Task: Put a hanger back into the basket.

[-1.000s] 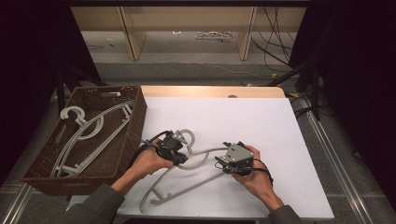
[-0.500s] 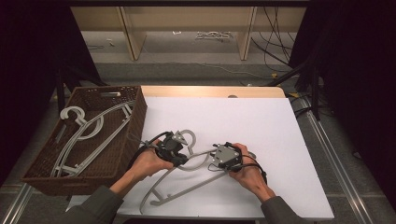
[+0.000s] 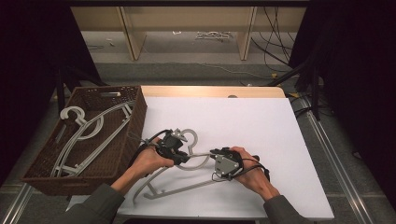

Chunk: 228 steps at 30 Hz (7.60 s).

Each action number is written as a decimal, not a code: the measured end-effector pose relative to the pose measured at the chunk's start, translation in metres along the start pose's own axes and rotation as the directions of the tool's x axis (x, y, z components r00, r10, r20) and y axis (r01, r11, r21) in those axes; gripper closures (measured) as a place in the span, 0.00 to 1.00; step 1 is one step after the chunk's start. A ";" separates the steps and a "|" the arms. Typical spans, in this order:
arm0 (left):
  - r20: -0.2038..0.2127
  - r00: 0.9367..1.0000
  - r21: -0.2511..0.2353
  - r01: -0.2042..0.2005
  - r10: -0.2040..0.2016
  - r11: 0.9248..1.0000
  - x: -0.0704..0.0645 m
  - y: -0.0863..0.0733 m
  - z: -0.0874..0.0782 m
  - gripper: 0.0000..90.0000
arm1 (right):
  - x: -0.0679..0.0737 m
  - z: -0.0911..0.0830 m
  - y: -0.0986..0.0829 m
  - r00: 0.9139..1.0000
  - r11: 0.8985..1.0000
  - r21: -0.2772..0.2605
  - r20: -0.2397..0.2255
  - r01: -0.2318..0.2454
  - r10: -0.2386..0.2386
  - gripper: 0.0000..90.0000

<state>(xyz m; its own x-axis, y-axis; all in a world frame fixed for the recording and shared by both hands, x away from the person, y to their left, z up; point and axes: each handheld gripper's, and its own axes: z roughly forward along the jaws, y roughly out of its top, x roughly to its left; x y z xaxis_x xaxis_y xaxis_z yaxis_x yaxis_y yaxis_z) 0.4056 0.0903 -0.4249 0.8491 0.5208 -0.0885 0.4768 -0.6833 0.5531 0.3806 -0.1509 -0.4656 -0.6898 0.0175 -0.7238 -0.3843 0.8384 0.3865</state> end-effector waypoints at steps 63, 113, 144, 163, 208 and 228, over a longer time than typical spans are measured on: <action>-0.077 0.993 -0.249 0.070 -0.092 0.966 0.011 0.034 -0.127 0.89 | 0.015 -0.087 0.024 0.747 0.753 -0.322 0.170 -0.574 0.642 0.30; -0.438 0.796 -0.365 0.267 -0.418 0.892 0.162 -0.111 -0.240 0.89 | 0.023 -0.087 0.019 0.732 0.736 -0.299 0.148 -0.607 0.665 0.29; -0.441 0.783 -0.300 0.332 -0.438 0.895 0.174 -0.159 -0.216 0.89 | 0.024 -0.085 0.018 0.734 0.739 -0.287 0.147 -0.610 0.663 0.29; -0.442 0.782 -0.186 0.400 -0.440 0.897 0.182 -0.166 -0.173 0.89 | 0.024 -0.085 0.017 0.738 0.742 -0.283 0.145 -0.607 0.659 0.29; -0.332 0.798 -0.517 0.292 -0.503 0.805 0.096 -0.139 -0.186 0.31 | 0.022 -0.085 0.011 0.657 0.657 -0.310 0.121 -0.687 0.744 0.28; -0.225 0.885 -0.609 0.199 -0.407 0.768 0.037 -0.103 -0.165 0.18 | 0.022 -0.085 0.012 0.620 0.599 -0.338 0.056 -0.726 0.783 0.24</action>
<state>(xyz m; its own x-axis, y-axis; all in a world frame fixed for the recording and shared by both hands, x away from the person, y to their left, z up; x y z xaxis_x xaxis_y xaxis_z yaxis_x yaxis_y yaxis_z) 0.3503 0.2645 -0.3484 0.5063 0.8543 -0.1175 0.3965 -0.1096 0.9115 0.3087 -0.1864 -0.4278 -0.6943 0.6973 -0.1780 0.0631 0.3053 0.9502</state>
